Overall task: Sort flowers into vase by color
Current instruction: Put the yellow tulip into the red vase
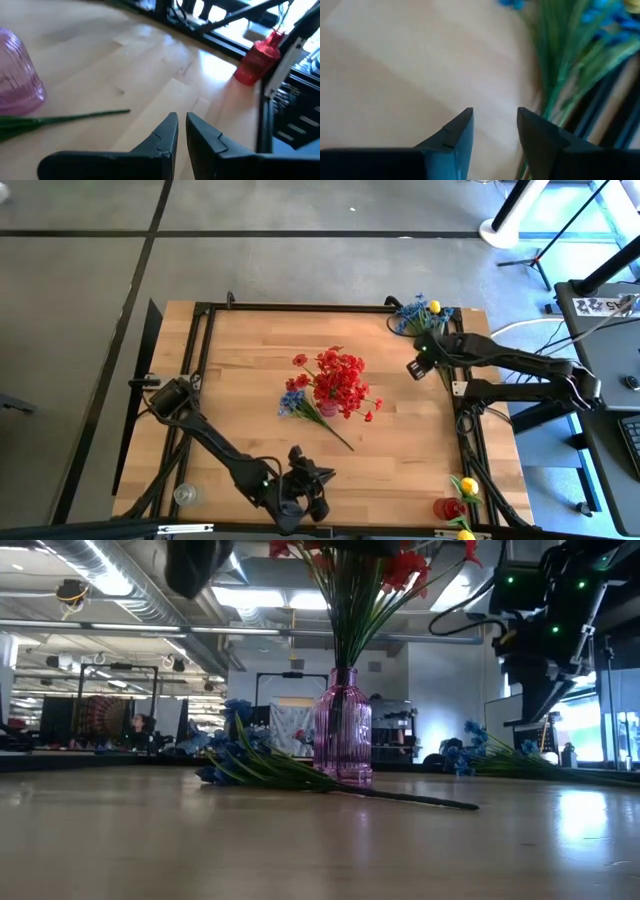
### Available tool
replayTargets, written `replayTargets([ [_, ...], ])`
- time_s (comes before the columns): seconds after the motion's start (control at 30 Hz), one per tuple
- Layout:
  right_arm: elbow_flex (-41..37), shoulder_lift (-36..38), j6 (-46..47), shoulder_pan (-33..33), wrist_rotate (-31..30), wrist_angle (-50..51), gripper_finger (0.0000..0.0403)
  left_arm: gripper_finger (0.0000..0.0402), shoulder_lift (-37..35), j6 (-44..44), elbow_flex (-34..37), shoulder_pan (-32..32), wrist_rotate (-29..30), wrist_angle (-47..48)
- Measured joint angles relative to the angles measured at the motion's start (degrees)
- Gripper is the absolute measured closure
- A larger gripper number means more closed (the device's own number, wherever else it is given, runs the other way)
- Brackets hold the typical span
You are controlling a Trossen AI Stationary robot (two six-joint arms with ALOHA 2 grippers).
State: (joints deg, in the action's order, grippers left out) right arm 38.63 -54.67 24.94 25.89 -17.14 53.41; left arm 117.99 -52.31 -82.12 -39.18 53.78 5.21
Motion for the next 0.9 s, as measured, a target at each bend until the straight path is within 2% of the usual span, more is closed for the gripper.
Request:
replayTargets([
  [0.2, -4.0, -3.1, 11.2, 0.1, -6.3, -2.4, 0.0245, 0.0367, 0.0, 3.3, 5.5, 0.3, 1.4, -9.4],
  [0.43, -9.5, -6.3, 25.8, 0.0, -10.9, -8.8, 0.0244, 0.0367, 0.0, -3.9, 12.3, -0.6, 5.2, -15.4],
  [0.53, -11.8, -6.4, 28.6, 0.1, -14.4, -11.0, 0.0244, 0.0367, 0.0, -4.7, 13.0, -1.9, 6.7, -15.6],
  [0.63, -13.6, -6.4, 30.4, 1.5, -15.0, -12.9, 0.0244, 0.0367, 0.0, -4.3, 13.1, -2.9, 8.4, -15.7],
  [0.9, -17.8, -6.5, 28.7, 9.9, -17.1, -20.0, 0.0244, 0.0367, 0.0, -3.3, 13.1, -3.7, 12.5, -14.9],
])
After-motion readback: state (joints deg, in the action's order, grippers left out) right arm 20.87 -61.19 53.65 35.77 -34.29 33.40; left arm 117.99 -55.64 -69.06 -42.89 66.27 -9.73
